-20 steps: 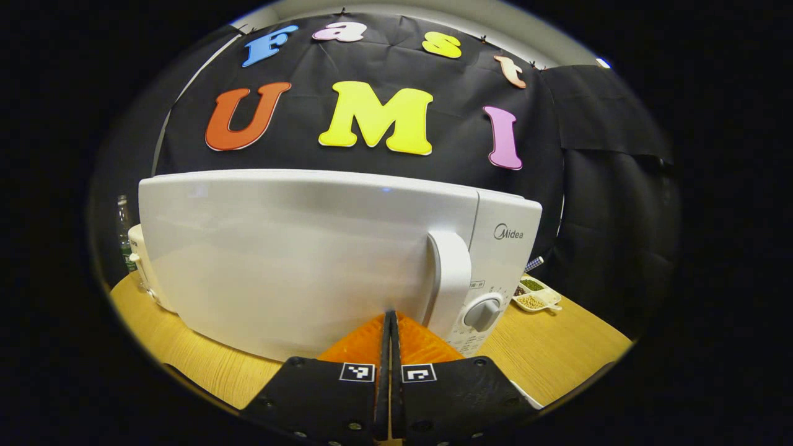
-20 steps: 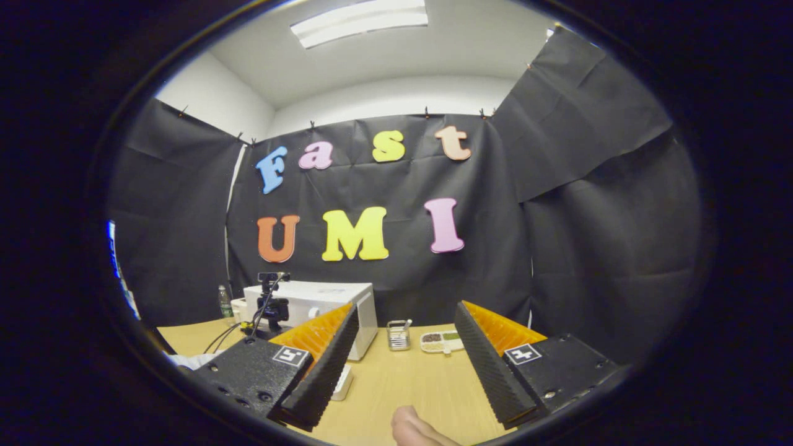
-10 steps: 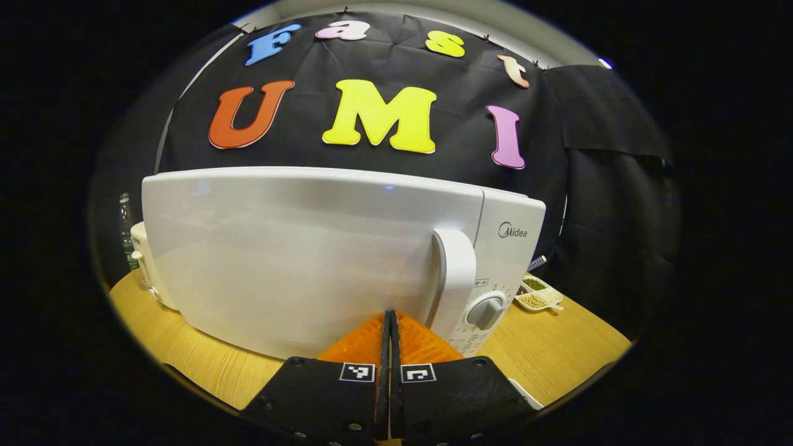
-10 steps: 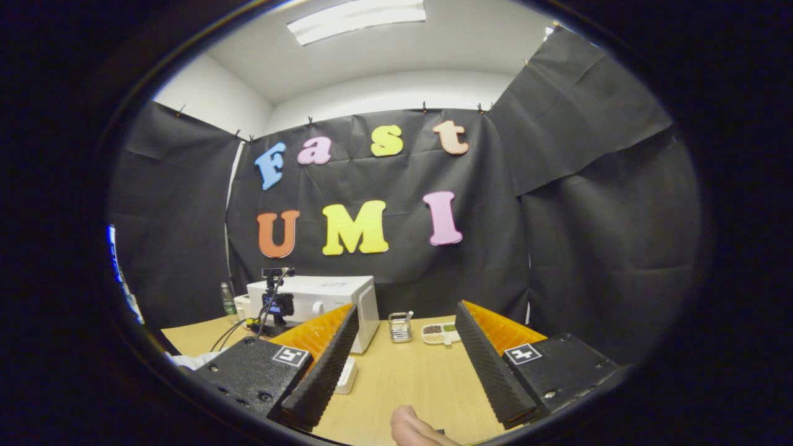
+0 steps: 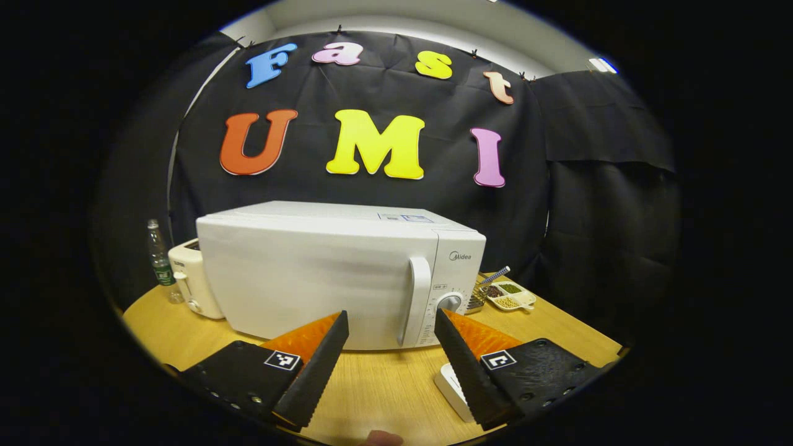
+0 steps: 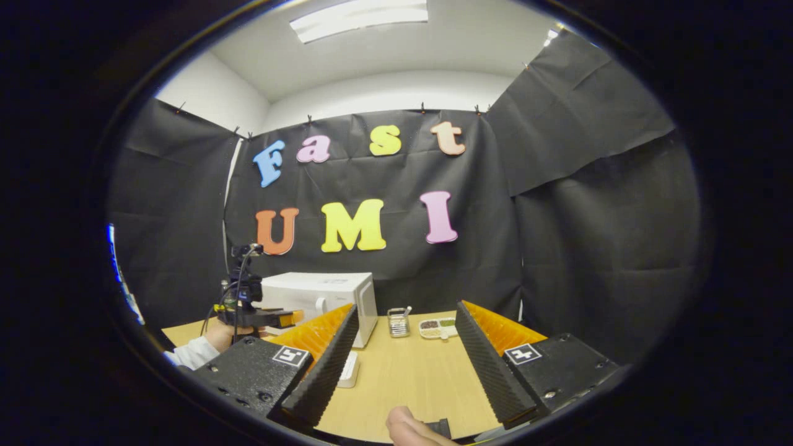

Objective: Open the microwave oven with the left hand, put the food in, and close the microwave oven.

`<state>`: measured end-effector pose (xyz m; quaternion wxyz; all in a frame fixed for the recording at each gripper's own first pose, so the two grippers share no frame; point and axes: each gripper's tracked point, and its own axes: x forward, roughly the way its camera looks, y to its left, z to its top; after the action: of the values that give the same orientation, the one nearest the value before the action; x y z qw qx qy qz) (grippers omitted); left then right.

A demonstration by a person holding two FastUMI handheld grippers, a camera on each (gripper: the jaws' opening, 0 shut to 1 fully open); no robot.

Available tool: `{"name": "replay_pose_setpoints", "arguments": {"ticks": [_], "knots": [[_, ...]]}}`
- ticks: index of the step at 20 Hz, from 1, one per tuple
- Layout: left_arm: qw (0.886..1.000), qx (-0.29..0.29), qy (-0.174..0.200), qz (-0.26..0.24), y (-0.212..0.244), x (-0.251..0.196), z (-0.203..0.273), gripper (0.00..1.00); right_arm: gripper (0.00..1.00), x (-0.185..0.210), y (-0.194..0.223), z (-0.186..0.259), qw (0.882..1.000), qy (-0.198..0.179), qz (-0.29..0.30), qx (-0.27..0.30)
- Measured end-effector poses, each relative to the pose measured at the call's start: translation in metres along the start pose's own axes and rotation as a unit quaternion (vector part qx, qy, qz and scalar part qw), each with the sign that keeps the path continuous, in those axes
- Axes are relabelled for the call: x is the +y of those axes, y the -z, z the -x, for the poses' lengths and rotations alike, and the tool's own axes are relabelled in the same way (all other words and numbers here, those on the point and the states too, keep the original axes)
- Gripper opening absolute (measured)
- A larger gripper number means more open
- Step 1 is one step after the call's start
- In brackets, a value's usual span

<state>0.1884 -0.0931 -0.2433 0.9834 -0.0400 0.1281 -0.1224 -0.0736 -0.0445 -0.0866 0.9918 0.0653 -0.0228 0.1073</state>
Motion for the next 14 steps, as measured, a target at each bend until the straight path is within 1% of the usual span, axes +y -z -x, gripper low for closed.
{"name": "replay_pose_setpoints", "arguments": {"ticks": [2,3,5,7,8,10,11,14], "knots": [[1.000,-0.006,-0.012,-0.004,-0.010,0.006,0.020,0.90,1.00,0.003,-0.004,0.007,1.000,0.001,0.002,-0.005],[1.000,-0.009,-0.011,-0.002,-0.016,0.006,0.030,0.92,0.99,0.006,-0.006,0.010,1.000,0.003,0.002,-0.007],[1.000,-0.020,-0.010,0.013,-0.028,0.010,0.049,0.92,0.99,0.003,-0.011,0.013,1.000,0.017,-0.001,-0.009],[0.999,-0.026,-0.026,0.025,-0.042,0.022,0.071,0.92,0.99,-0.002,-0.015,0.012,0.999,0.032,-0.004,-0.009],[0.999,-0.025,-0.027,0.025,-0.047,0.026,0.084,0.92,0.99,-0.003,-0.016,0.012,0.999,0.037,-0.007,-0.008],[0.999,-0.017,0.002,0.034,-0.054,0.016,0.111,0.92,1.00,-0.004,-0.020,0.012,0.999,0.042,-0.015,-0.006],[0.999,-0.022,0.002,0.040,-0.063,0.019,0.126,0.92,1.00,-0.003,-0.022,0.010,0.999,0.042,-0.018,-0.005],[0.998,-0.051,-0.028,0.039,-0.092,0.032,0.171,0.92,0.99,0.001,-0.026,0.004,0.999,0.036,-0.025,-0.002]]}}
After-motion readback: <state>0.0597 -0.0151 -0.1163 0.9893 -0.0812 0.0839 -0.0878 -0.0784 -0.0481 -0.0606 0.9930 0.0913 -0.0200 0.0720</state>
